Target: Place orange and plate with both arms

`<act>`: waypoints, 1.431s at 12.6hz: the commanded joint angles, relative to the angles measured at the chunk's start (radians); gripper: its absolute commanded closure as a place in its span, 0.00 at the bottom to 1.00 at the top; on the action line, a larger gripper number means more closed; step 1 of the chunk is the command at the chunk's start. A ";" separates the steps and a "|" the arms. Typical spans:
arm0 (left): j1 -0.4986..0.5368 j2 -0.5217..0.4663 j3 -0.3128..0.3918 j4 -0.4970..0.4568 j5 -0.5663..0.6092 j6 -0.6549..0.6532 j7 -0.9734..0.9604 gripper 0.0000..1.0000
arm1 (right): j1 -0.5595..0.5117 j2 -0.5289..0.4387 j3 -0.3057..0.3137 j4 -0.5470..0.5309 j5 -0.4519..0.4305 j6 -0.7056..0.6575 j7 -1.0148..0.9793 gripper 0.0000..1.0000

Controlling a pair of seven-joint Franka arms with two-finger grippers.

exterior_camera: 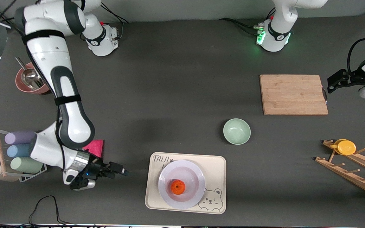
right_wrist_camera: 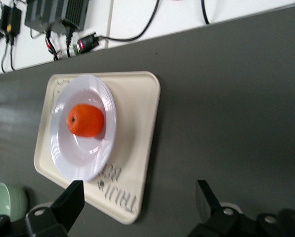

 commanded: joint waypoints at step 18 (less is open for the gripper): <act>-0.011 -0.038 0.002 -0.052 0.020 0.054 -0.001 0.00 | 0.739 -0.683 -0.810 -0.393 -0.691 -0.365 0.333 0.00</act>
